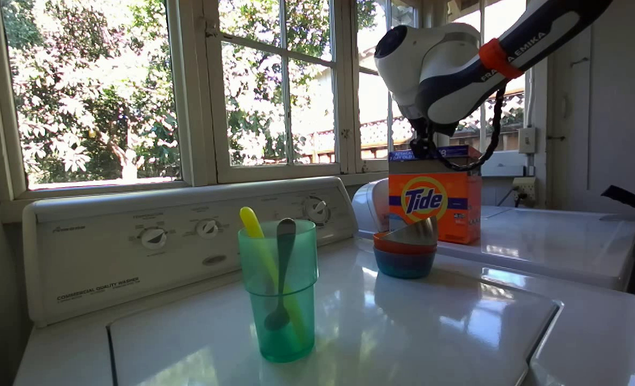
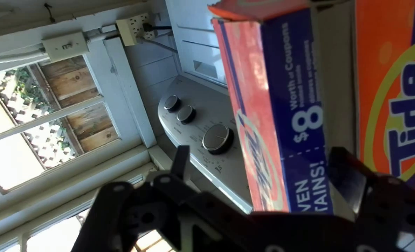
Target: Open the box
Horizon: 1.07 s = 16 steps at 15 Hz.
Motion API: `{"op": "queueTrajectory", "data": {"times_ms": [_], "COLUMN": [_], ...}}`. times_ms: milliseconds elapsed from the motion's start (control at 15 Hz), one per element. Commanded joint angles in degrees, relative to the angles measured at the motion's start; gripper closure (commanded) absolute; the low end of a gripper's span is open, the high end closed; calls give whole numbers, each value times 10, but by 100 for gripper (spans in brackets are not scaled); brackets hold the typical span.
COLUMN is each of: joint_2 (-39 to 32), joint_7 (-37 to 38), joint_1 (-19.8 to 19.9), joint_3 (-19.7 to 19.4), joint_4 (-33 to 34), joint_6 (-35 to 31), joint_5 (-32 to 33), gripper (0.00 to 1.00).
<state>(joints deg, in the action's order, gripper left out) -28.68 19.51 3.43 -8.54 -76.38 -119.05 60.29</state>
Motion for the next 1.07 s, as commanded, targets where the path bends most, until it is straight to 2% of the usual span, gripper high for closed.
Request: {"op": "queueTrajectory", "data": {"times_ms": [0,133,733,1000], "joint_2": [-30,-28,-42,-42], "joint_7": [-1,-8,-40,-25], "joint_1": [-3,-4,-5,-9], "joint_3": [-3,-1,2,-6], "joint_4": [40,35,47,50], "joint_6": [25,10,17,21], "joint_5": [-10,-3,-11,-1], "gripper": [0,0,0,0]}}
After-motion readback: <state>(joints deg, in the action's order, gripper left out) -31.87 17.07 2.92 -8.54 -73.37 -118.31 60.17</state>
